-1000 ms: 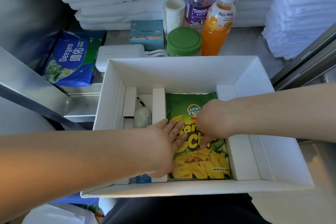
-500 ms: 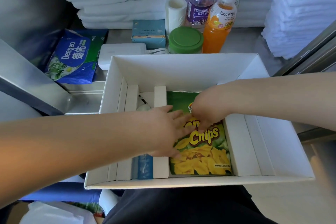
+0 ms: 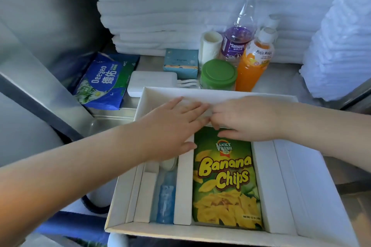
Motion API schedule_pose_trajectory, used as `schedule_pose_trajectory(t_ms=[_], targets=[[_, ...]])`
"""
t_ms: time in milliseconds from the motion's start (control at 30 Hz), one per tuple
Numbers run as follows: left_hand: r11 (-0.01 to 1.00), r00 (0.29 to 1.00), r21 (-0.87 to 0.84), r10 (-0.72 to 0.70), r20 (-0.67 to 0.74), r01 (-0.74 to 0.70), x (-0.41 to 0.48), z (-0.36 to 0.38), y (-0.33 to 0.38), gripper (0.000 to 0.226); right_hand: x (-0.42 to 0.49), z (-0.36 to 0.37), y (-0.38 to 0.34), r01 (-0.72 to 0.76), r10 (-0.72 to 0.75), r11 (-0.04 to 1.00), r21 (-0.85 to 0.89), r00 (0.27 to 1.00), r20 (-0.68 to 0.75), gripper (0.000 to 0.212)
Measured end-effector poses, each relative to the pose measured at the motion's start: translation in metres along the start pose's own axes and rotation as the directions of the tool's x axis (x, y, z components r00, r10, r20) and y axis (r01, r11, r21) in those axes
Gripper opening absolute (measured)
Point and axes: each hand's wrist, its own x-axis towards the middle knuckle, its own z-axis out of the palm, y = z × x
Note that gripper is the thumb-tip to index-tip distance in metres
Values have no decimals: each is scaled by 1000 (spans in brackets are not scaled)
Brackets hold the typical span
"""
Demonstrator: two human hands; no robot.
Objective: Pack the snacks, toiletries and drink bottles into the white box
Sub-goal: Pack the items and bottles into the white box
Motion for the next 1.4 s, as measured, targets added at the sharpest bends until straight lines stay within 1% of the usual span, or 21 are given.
schedule_pose_trajectory(t_ms=[33,67,133,200,267,333,367,400,433,467,500,533,600,700,767,833,933,1000,1100,1267,1400], targets=[[999,995,-47,-18,-94,13,-6,-4,-6,68,0,-8,2,31,-31,1000,-8,989,-142,22],[995,985,-93,-39,-167,24,-11,-8,-12,66,0,-15,4,49,-47,999,5,967,-249,19],[985,965,-155,-105,-241,68,-25,-12,-22,64,3,-26,5,98,-85,995,13,914,-397,17],[965,942,-221,-198,-269,140,-37,-11,-32,63,11,-31,4,128,-121,992,-14,881,-458,18],[918,908,-346,-300,-291,192,-45,-6,-44,63,25,-35,2,139,-113,990,13,853,-509,17],[794,831,-573,-449,-328,203,-50,-2,-57,57,42,-39,1,136,-51,984,112,831,-554,14],[739,781,-640,-521,-343,212,-53,4,-65,52,50,-40,0,136,-13,974,179,827,-562,11],[717,731,-647,-584,-354,260,-55,11,-72,51,59,-41,0,140,20,961,238,825,-564,9],[708,683,-616,-640,-353,346,-58,18,-80,54,67,-42,-1,145,43,948,283,823,-566,8],[695,646,-569,-684,-338,439,-62,28,-88,59,76,-43,-1,147,60,938,314,823,-565,8],[679,630,-518,-715,-303,521,-64,37,-95,64,84,-44,0,142,75,932,334,826,-559,8],[664,632,-467,-733,-252,584,-66,47,-101,69,91,-44,0,134,85,928,346,831,-549,9],[643,646,-397,-749,-148,655,-69,65,-110,74,100,-43,1,126,93,926,357,839,-537,11],[657,687,-332,-726,-38,677,-68,84,-115,82,103,-39,3,111,107,926,360,839,-533,14],[666,711,-335,-703,16,666,-67,92,-115,88,103,-37,4,93,123,925,370,845,-520,16],[674,720,-331,-694,23,660,-66,97,-116,87,103,-36,5,84,132,921,381,852,-507,17],[689,726,-316,-688,-2,652,-65,99,-120,74,104,-36,5,86,126,919,384,860,-495,19],[708,744,-297,-668,13,641,-64,98,-124,70,104,-35,4,84,125,922,378,859,-496,20],[728,765,-269,-641,61,631,-65,96,-130,69,103,-35,4,81,128,923,377,859,-496,20],[735,760,-204,-644,89,647,-61,93,-126,67,101,-34,3,83,121,927,366,857,-500,21],[764,770,-109,-637,37,636,-63,91,-122,66,100,-35,3,95,110,927,364,857,-503,20]])
